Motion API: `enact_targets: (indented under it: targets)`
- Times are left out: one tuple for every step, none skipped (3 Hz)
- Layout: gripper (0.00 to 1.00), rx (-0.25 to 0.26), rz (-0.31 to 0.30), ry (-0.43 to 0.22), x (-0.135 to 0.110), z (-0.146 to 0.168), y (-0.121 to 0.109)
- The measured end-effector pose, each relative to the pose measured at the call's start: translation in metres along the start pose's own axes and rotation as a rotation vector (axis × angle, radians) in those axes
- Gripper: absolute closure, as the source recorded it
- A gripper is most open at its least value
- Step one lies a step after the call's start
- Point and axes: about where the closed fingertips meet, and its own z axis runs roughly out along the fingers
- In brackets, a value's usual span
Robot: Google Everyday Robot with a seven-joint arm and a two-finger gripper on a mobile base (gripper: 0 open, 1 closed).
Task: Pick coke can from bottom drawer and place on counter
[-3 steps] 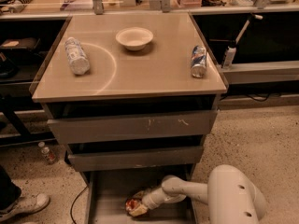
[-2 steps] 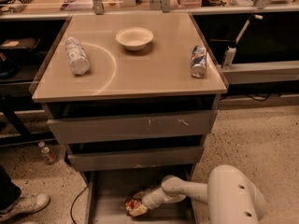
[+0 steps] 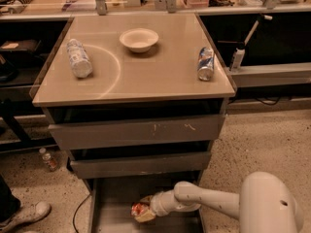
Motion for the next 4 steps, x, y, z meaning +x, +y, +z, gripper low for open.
enact_targets:
  targets:
    - [1.00,0.048,0.028,-0.010,-0.031,-0.043,0.019]
    - [1.00,0.094,0.050,-0.011,-0.061,-0.084,0.044]
    - [1.00,0.070,0.037,0.003,-0.061,-0.084,0.061]
    - [1.00,0.071,0.037,0.003,-0.061,-0.084,0.060]
